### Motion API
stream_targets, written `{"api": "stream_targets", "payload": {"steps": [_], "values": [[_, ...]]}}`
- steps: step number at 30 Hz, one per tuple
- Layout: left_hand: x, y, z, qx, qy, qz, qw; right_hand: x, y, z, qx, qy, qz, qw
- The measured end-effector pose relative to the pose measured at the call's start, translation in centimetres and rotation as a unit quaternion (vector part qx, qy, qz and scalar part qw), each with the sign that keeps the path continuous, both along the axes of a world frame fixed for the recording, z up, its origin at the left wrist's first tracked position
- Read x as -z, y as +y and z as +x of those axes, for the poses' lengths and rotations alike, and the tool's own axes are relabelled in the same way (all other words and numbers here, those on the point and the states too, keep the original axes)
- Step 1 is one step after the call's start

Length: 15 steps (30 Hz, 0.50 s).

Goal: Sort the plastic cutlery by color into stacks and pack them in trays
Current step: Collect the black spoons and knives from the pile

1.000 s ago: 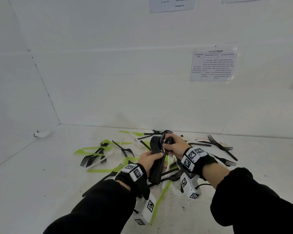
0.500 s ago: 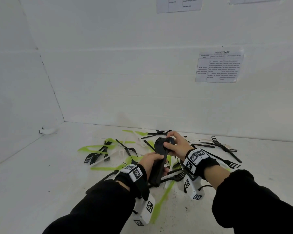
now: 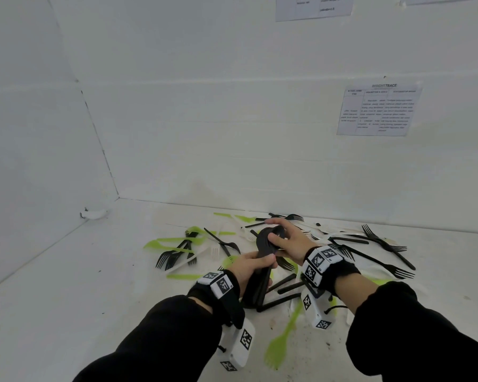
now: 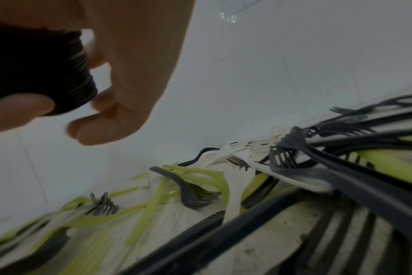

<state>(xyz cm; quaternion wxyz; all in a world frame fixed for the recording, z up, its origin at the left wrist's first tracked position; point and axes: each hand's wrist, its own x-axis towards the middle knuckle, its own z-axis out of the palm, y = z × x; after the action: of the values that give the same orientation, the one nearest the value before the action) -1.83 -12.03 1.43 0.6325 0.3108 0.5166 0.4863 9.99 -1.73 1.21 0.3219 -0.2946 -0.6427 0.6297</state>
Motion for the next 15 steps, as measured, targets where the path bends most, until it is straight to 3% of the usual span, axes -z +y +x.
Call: {"api": "stream_targets", "payload": {"steps": [3,8,10,12,15], "values": [[0.2,-0.2,-1.1,-0.003,0.022,0.004,1.0,0.2,-0.1,-0.9,0.048,-0.083,0.078,0.992],[0.3,-0.4,-2.7,-0.04,0.022,0.022,0.999,-0.2,-0.7,-2.8,-0.005,-0.197,0.075,0.978],[0.3,-0.3,-3.3,-0.07,0.039,0.029,0.996,-0.2,-0.5,-3.4,0.051,-0.236,0.084,0.967],[0.2,0.0,-4.1,-0.115,0.051,0.035,0.991,-0.2,-0.6,-3.5,0.084,-0.292,0.119,0.945],[0.3,0.3,-5.7,-0.168,0.084,0.038,0.981,0.8,-1.1,-3.5,-0.052,-0.445,0.209,0.869]]}}
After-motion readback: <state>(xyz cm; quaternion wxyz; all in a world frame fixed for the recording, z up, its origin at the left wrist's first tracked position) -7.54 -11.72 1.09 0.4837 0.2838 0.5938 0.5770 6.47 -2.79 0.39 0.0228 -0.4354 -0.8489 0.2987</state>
